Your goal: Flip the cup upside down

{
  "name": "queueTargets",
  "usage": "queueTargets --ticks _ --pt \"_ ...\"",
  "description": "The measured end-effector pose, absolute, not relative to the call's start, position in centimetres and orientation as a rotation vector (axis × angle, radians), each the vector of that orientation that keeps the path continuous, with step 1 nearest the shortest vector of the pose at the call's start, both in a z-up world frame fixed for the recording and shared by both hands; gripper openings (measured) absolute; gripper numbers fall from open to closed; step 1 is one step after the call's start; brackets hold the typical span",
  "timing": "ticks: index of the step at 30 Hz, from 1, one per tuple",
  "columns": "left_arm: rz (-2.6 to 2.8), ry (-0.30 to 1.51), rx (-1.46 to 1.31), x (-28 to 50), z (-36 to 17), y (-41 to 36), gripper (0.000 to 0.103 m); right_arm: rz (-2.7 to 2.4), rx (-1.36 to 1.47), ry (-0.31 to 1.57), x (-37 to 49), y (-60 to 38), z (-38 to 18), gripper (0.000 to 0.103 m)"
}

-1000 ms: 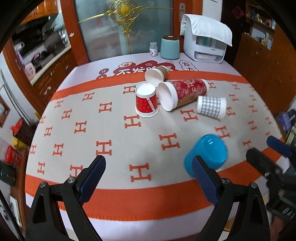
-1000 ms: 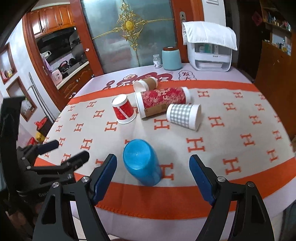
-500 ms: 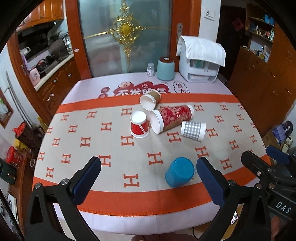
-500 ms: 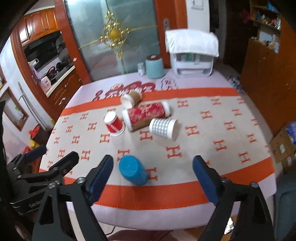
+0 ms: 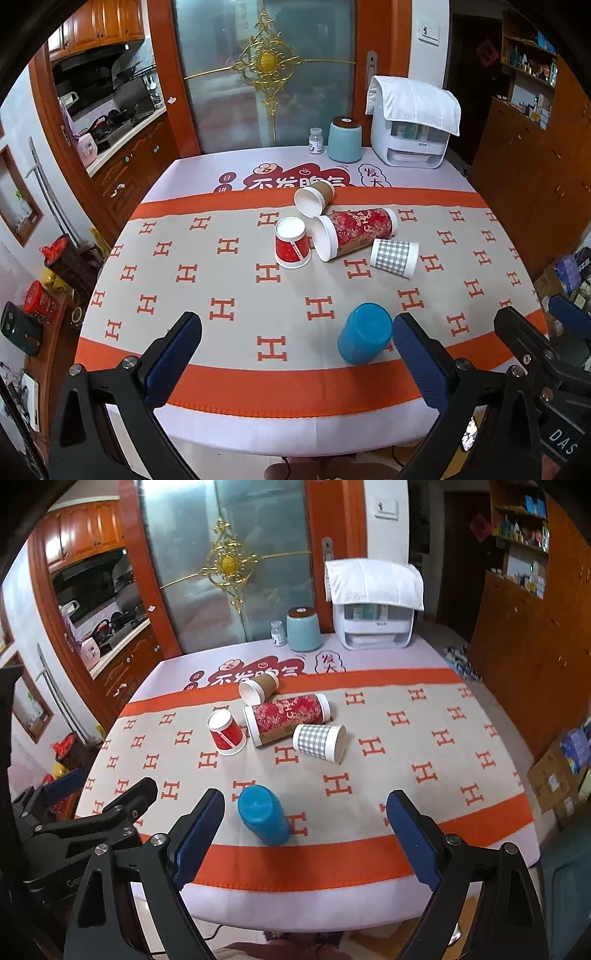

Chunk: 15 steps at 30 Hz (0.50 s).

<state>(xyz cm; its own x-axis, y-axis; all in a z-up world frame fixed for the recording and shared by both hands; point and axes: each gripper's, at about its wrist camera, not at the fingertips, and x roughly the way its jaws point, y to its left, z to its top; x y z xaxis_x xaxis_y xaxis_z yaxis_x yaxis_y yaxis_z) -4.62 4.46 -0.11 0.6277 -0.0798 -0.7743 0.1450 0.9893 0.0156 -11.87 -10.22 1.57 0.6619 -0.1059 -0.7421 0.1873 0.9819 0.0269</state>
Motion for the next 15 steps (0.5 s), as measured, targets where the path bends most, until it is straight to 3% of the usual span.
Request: queueTargets --ticks 15 --pt "-0.1 0.888 0.073 -3.7 -0.6 4.2 0.102 -0.135 0.113 0.845 -10.3 -10.4 1.1 0.091"
